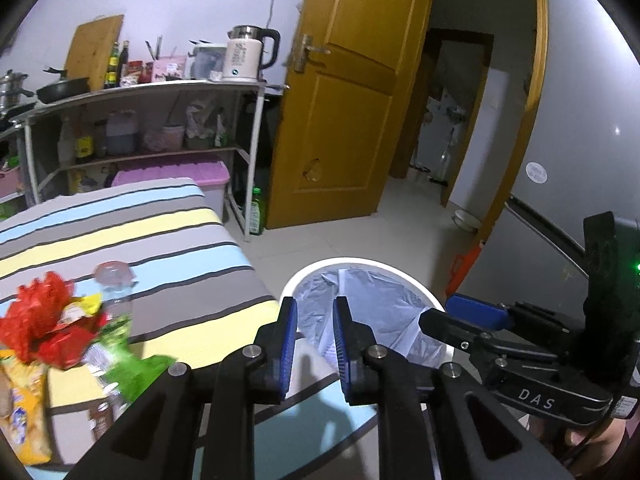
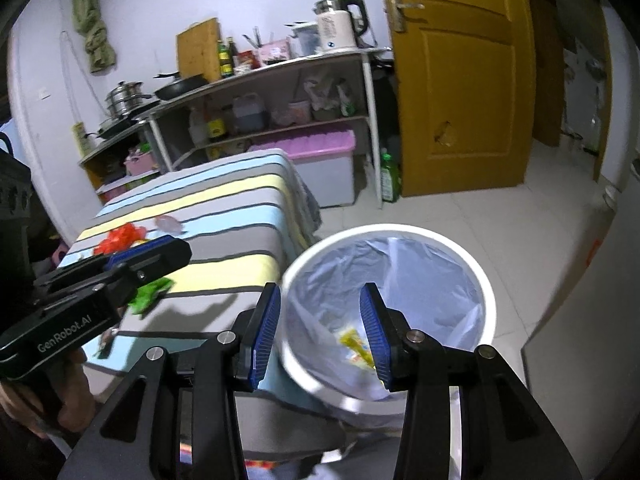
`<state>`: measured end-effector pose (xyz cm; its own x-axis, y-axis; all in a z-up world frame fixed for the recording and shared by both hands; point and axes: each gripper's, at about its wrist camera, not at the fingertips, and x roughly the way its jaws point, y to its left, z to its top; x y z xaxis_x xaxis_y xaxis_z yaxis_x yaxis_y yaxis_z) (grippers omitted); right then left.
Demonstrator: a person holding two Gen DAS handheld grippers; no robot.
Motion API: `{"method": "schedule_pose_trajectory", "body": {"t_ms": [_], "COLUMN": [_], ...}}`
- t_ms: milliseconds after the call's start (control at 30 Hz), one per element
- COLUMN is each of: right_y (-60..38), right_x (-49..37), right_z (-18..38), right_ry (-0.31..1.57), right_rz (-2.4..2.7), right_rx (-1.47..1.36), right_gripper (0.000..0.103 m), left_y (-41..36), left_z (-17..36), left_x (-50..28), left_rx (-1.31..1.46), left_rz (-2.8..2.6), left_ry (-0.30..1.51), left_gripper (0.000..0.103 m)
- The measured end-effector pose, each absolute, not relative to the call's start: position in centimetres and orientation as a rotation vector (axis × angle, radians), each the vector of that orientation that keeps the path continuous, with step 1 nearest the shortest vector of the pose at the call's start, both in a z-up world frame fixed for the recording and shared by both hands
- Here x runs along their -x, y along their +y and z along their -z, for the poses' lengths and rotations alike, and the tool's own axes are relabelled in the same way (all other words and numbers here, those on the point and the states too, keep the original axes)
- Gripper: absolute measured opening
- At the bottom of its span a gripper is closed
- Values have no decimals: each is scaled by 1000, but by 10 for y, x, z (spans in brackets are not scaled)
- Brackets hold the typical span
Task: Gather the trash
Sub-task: 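Grasp the brown bar wrapper with the left gripper while the right grasps the green chip bag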
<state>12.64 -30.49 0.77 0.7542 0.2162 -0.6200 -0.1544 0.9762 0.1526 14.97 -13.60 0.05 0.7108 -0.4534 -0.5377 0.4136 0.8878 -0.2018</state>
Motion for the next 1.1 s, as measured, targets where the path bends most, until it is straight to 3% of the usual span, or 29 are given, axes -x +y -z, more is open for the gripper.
{"method": "schedule_pose_trajectory", "body": {"t_ms": [833,867,933,1100], "right_y": [-208,-206,-201,-194], "right_x": [-90,-90,-91,-94], "right_z": [-11,-10,-7,-3], "right_ry": [670,673,683,698], "right_rz": [-456,-461,-477,-492], "right_rx": [-7,-5,0,6], "right_gripper": [43,43,43,43], "left_y": [-16,-12,-5,7], "left_z": [1,3,6,21], "left_x": [-78,-76,-74,-74], "left_rx": [140,139,136,149], "left_rz": [216,202,181,162], "left_ry": [580,581,586,624], "left_gripper": [18,19,34,39]}}
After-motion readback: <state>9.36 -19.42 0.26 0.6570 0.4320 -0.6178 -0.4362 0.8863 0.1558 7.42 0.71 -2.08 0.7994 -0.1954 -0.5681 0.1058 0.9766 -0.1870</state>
